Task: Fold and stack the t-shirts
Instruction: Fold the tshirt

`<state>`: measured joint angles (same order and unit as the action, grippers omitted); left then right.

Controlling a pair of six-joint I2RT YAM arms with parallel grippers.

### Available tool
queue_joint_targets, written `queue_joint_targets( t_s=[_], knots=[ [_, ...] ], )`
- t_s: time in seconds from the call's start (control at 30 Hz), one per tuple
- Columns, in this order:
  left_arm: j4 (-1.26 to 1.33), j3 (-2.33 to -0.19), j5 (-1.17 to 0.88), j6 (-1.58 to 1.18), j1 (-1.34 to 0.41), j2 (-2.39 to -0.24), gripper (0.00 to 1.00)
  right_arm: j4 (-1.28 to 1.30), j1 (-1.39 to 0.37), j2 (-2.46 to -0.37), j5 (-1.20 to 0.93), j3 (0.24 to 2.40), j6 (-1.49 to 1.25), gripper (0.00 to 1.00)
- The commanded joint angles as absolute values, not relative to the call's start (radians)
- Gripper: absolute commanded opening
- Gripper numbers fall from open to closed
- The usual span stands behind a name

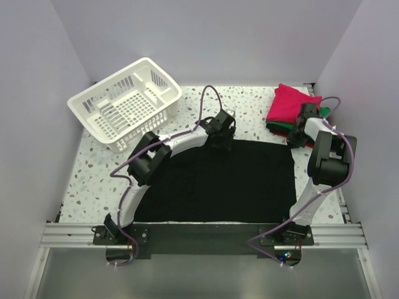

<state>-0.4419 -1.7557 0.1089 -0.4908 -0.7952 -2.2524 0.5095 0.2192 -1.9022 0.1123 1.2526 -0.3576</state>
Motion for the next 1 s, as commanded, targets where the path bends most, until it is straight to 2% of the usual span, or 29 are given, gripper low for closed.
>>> queue_joint_targets(
  t_s=[0.0,0.33,0.5,0.7,0.8,0.97],
  knots=[
    [-0.433,-1.819,0.107,-0.517,-0.801,-2.273,0.61,0.557,0.221,-1.917,0.089,1.236,-0.365,0.07],
    [-0.511,-1.861,0.159,-0.503,-0.810,-2.307,0.43,0.558,0.219,-1.927,0.081,1.241,-0.371,0.06],
    [-0.522,-1.844,0.160,-0.495,-0.810,-2.303,0.39,0.558,0.219,-1.930,0.080,1.243,-0.373,0.06],
    [-0.505,-1.838,0.164,-0.492,-0.810,-2.278,0.18,0.568,0.219,-1.927,0.084,1.250,-0.371,0.06],
    [-0.505,-1.856,0.173,-0.489,-0.804,-2.244,0.00,0.580,0.221,-1.924,0.097,1.261,-0.373,0.03],
    [-0.509,-1.804,0.202,-0.492,-0.776,-2.134,0.00,0.595,0.219,-1.901,0.130,1.273,-0.376,0.00]
  ],
)
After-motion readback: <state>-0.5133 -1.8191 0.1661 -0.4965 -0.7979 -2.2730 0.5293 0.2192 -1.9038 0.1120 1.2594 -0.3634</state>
